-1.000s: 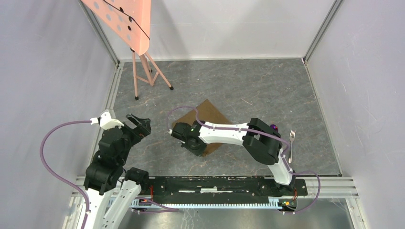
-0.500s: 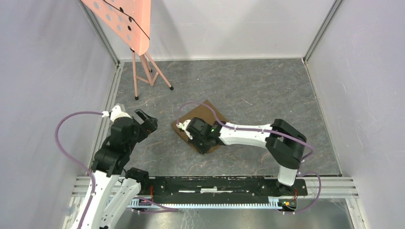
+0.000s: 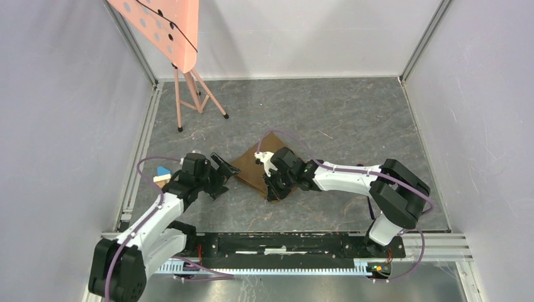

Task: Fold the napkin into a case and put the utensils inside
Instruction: Pick up the lower triangle-folded napkin from the center of the board.

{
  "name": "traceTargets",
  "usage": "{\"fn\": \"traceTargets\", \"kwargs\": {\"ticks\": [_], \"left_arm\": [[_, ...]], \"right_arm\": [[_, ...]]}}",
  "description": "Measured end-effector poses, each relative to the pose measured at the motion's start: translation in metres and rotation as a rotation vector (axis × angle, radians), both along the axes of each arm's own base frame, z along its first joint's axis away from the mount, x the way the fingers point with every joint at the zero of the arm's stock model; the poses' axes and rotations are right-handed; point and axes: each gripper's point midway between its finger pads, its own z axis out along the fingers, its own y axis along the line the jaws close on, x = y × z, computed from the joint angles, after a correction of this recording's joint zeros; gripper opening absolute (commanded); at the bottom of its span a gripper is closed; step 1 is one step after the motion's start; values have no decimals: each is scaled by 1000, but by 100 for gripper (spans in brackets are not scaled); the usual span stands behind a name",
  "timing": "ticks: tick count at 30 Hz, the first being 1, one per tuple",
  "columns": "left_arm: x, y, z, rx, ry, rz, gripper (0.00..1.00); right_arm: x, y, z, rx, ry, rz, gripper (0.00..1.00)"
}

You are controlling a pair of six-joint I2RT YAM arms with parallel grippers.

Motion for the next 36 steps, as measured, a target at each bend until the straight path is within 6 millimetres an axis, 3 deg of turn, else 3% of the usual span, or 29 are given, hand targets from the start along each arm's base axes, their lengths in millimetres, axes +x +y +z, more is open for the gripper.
{"fn": "traceTargets", "kwargs": {"ticks": [3, 8, 16, 26, 30, 36], "left_arm": [[10, -9, -5, -49, 3, -1, 96], [26, -27, -15, -145, 16, -3, 79], [34, -33, -28, -190, 22, 9, 59], [45, -15, -33, -136, -8, 55, 46], [46, -8, -36, -112, -7, 62, 23], [48, -2, -37, -91, -12, 61, 17]], "right_arm": [[1, -1, 4, 35, 5, -6, 0], [3, -1, 7, 71, 7, -13, 0], [5, 2, 10, 98, 9, -15, 0], [3, 5, 11, 122, 18, -6, 0], [1, 4, 9, 123, 24, -4, 0], [-2, 4, 8, 129, 32, 3, 0]]}}
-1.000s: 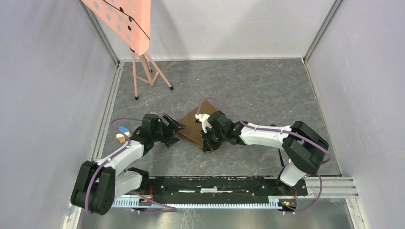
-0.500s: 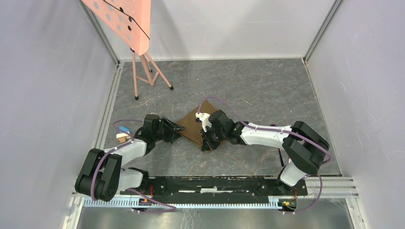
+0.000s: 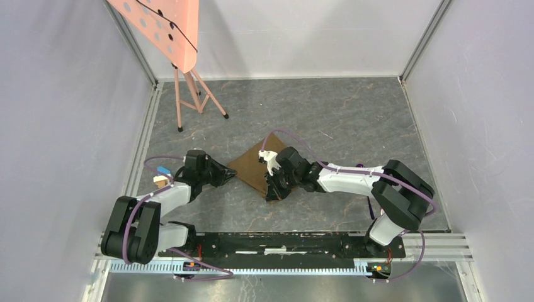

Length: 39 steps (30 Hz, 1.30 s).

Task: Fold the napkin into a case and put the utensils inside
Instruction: Pick up the lower triangle-folded napkin from the center of the board, then fold the lower triangle-folded napkin at the center of the board.

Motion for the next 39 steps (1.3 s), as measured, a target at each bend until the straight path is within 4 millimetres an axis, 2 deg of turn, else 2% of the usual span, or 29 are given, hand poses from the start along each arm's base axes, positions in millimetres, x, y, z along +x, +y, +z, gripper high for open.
{"fn": "traceTargets", "kwargs": {"ticks": [6, 10, 16, 22, 26, 32, 39], "left_arm": [[-5, 9, -5, 29, 25, -2, 3], [-15, 18, 3, 68, 40, -4, 2], [-30, 41, 31, 185, 83, 48, 2], [-47, 52, 28, 292, 259, 53, 2], [-48, 43, 32, 403, 328, 5, 2], [-18, 8, 50, 560, 347, -48, 2], [6, -21, 39, 763, 456, -92, 2]], "right_arm": [[-9, 7, 2, 13, -8, 30, 0], [-27, 20, 7, 45, -9, 85, 0], [-48, 43, 23, 179, 23, 145, 0], [-52, 40, 21, 268, 84, 125, 0], [-46, 26, 14, 307, 143, 78, 0], [-35, 7, 7, 333, 183, 24, 0], [-28, -5, 0, 332, 174, -16, 0]]}}
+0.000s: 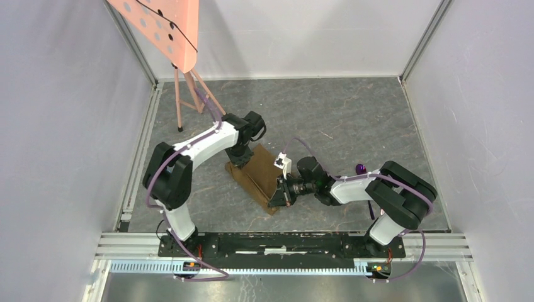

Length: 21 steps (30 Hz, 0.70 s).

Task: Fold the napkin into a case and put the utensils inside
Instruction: Fold the lower triangle-folded napkin at the center of the board.

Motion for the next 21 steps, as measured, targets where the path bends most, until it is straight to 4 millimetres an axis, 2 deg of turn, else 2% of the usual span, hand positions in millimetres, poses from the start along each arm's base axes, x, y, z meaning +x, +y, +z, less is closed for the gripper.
{"fn": "traceTargets", "kwargs": {"ticks": [8, 12, 16, 21], "left_arm": [[10, -13, -12, 69, 29, -41, 2], [17, -20, -15, 48, 13, -75, 2], [29, -35, -17, -9, -21, -132, 2], [39, -43, -22, -32, -51, -178, 2]], "right_arm": [[11, -13, -11, -27, -21, -41, 0], [17, -18, -15, -48, -45, -50, 0], [22, -23, -22, -82, -67, -59, 0], [28, -25, -23, -102, -91, -63, 5]]}}
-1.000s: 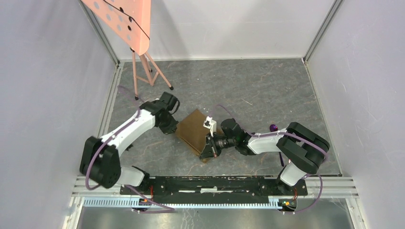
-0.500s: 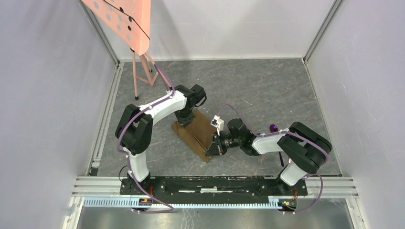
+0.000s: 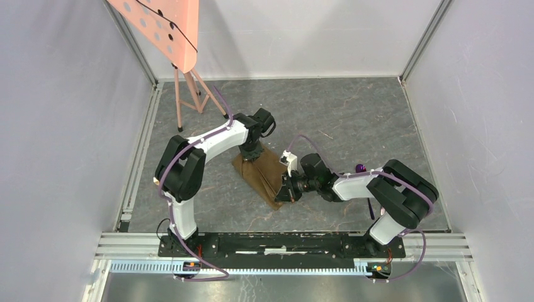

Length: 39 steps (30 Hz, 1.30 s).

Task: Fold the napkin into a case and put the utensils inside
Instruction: Fold the lower triangle-folded napkin at the center of the board.

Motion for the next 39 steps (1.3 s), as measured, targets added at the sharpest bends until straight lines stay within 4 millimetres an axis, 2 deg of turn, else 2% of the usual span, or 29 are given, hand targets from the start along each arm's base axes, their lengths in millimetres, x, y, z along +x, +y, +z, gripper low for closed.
{"fn": "traceTargets", "kwargs": {"ticks": [7, 15, 19, 21, 25, 28, 31, 39], "left_arm": [[4, 2, -8, 15, -5, -1, 2], [-5, 24, -23, 69, 26, 25, 2], [-5, 25, -24, 67, 28, 31, 2], [-3, 24, -24, 63, 23, 31, 2], [0, 24, -24, 59, 12, 34, 2], [4, 28, -24, 70, 0, 44, 2], [8, 30, -24, 71, -12, 53, 2], [11, 31, -24, 68, -19, 57, 2]], "right_arm": [[8, -4, -2, -30, -11, -9, 10], [17, -6, -3, -57, -16, -7, 12], [18, -6, -4, -60, -17, -6, 14], [20, -6, -3, -63, -17, -8, 21], [22, -8, -5, -77, -30, -5, 52], [23, -7, 0, -64, -65, 4, 63], [25, -13, 4, -66, -139, 3, 70], [47, -17, 2, -174, -285, -42, 74]]}}
